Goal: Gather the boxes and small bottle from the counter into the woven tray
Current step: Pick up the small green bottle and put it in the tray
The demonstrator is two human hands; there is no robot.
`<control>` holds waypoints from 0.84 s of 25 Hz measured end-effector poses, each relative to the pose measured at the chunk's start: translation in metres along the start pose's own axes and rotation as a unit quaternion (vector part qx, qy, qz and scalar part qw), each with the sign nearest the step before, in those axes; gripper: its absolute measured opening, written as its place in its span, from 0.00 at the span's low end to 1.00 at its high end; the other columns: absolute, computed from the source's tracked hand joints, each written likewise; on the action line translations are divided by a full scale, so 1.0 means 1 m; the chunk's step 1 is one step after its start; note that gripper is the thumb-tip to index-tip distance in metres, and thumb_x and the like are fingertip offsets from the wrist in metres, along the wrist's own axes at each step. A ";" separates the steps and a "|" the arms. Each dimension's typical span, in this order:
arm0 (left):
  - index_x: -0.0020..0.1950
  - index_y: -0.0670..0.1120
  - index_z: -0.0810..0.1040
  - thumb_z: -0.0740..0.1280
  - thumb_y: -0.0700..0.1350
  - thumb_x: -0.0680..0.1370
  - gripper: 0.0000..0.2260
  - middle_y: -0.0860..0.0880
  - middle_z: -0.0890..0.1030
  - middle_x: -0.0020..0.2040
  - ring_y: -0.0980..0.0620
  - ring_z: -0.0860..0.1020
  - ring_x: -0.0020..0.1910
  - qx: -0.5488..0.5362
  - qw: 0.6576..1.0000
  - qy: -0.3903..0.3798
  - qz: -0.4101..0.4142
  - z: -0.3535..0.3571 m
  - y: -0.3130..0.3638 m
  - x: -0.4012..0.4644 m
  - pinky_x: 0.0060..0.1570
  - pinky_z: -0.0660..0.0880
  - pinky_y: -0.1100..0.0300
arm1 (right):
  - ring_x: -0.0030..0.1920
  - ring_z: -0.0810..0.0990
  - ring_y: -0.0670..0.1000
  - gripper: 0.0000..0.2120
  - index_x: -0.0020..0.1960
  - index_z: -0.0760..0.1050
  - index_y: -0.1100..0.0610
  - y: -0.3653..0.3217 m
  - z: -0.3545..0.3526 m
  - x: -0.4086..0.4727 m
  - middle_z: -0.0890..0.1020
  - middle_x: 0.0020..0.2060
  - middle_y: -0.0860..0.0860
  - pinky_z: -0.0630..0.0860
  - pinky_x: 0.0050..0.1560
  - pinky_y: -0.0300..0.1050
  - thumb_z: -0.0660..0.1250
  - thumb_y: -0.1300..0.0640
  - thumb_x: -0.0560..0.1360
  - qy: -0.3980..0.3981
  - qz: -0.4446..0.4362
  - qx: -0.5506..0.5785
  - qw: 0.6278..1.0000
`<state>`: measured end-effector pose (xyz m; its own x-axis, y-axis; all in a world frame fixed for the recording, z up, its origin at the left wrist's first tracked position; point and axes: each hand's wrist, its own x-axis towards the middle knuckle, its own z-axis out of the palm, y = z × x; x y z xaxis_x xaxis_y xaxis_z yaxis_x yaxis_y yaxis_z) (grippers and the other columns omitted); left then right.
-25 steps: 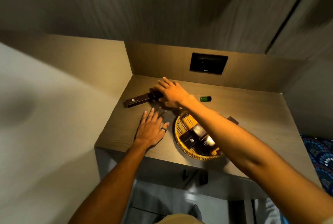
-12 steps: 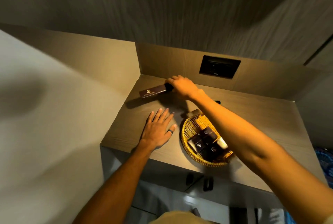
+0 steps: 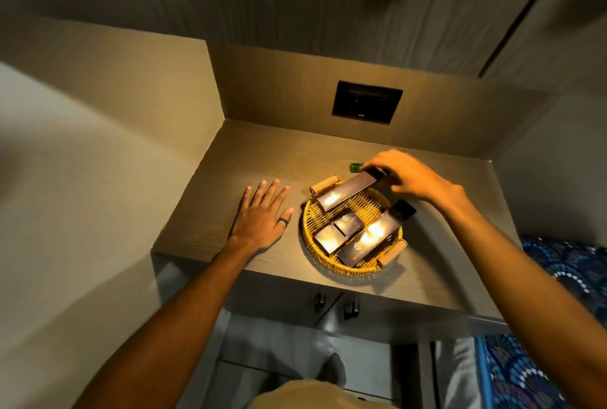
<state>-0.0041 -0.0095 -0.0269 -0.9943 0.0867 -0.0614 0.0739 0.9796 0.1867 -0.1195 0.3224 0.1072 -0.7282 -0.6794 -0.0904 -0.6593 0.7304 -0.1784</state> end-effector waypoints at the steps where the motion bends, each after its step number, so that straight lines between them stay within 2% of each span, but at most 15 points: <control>1: 0.85 0.56 0.46 0.46 0.63 0.85 0.29 0.50 0.47 0.86 0.46 0.44 0.85 0.000 1.000 -0.001 -0.002 0.000 0.001 0.000 0.82 0.40 0.42 | 0.64 0.76 0.56 0.27 0.69 0.75 0.52 0.000 0.005 -0.004 0.80 0.63 0.52 0.74 0.64 0.57 0.74 0.63 0.71 -0.003 0.004 0.001 1.000; 4: 0.85 0.56 0.46 0.46 0.62 0.86 0.29 0.50 0.47 0.86 0.46 0.44 0.85 0.004 1.000 -0.005 -0.006 -0.001 0.003 -0.001 0.81 0.39 0.43 | 0.65 0.75 0.55 0.27 0.70 0.74 0.50 -0.004 0.018 -0.005 0.79 0.64 0.52 0.73 0.64 0.52 0.74 0.60 0.73 0.005 0.011 0.000 1.000; 14: 0.85 0.57 0.47 0.47 0.62 0.86 0.28 0.50 0.48 0.86 0.46 0.45 0.85 0.002 1.000 -0.003 -0.007 0.000 0.002 0.000 0.82 0.40 0.42 | 0.70 0.72 0.56 0.26 0.72 0.73 0.50 -0.014 0.029 0.015 0.77 0.68 0.53 0.71 0.69 0.54 0.72 0.58 0.75 -0.006 -0.019 -0.020 1.000; 17: 0.85 0.57 0.47 0.47 0.63 0.85 0.29 0.50 0.48 0.86 0.46 0.44 0.85 -0.001 1.000 -0.001 -0.005 0.001 0.001 0.001 0.81 0.40 0.43 | 0.77 0.66 0.56 0.33 0.76 0.69 0.50 -0.007 0.028 0.015 0.72 0.74 0.53 0.66 0.75 0.60 0.73 0.62 0.73 -0.016 -0.009 0.008 1.000; 19: 0.85 0.57 0.47 0.47 0.63 0.85 0.29 0.50 0.48 0.86 0.46 0.44 0.85 -0.001 1.000 0.001 -0.007 0.002 0.000 0.001 0.81 0.39 0.43 | 0.81 0.59 0.57 0.41 0.79 0.64 0.50 0.007 0.021 0.013 0.67 0.78 0.53 0.61 0.77 0.62 0.75 0.67 0.70 0.008 0.023 0.041 0.999; 21: 0.85 0.57 0.47 0.46 0.63 0.85 0.29 0.50 0.48 0.86 0.47 0.44 0.85 0.004 1.000 0.001 -0.006 0.003 0.001 0.000 0.81 0.39 0.43 | 0.82 0.56 0.58 0.45 0.80 0.60 0.50 0.022 0.010 0.017 0.63 0.80 0.55 0.60 0.77 0.65 0.75 0.69 0.69 0.033 0.053 0.032 0.998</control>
<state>-0.0034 -0.0082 -0.0301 -0.9954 0.0738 -0.0615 0.0618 0.9822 0.1775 -0.1449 0.3265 0.0917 -0.8058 -0.5903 -0.0473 -0.5656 0.7909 -0.2339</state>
